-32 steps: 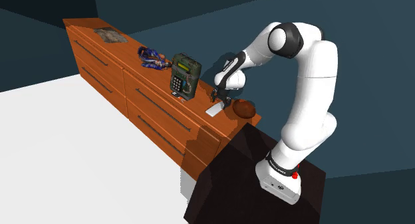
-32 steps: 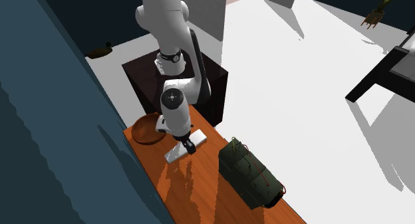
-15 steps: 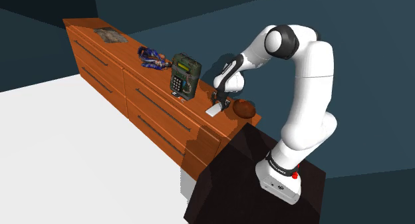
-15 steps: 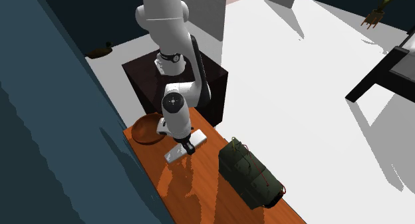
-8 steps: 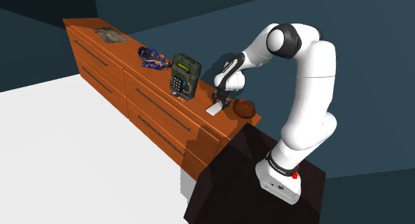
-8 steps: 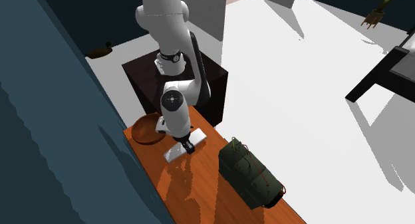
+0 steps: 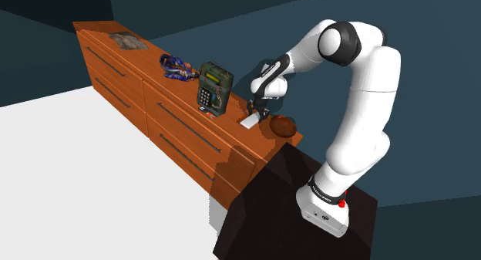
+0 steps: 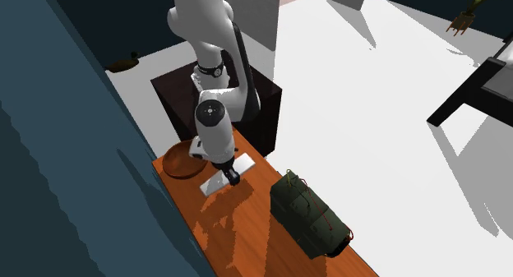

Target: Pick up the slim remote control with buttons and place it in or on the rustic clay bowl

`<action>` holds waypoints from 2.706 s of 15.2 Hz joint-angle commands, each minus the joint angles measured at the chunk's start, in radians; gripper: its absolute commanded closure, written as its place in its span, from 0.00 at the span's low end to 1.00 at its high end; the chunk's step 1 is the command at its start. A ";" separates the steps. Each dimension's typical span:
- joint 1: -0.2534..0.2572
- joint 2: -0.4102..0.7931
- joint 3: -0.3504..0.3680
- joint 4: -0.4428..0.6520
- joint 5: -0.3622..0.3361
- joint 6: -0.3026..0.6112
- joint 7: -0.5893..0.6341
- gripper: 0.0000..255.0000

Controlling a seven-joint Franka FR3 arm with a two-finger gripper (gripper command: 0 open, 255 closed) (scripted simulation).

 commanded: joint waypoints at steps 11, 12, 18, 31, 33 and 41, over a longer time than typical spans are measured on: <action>0.018 -0.144 -0.024 -0.008 -0.039 -0.136 0.029 1.00; 0.019 -0.155 -0.025 -0.007 -0.043 -0.147 0.031 1.00; 0.023 -0.215 -0.032 0.002 -0.060 -0.215 0.043 1.00; -0.149 -0.393 -0.180 -0.234 -0.101 -0.155 -0.249 1.00; -0.149 -0.368 -0.178 -0.239 -0.088 -0.127 -0.258 1.00; -0.155 -0.261 -0.164 -0.247 -0.023 -0.016 -0.305 1.00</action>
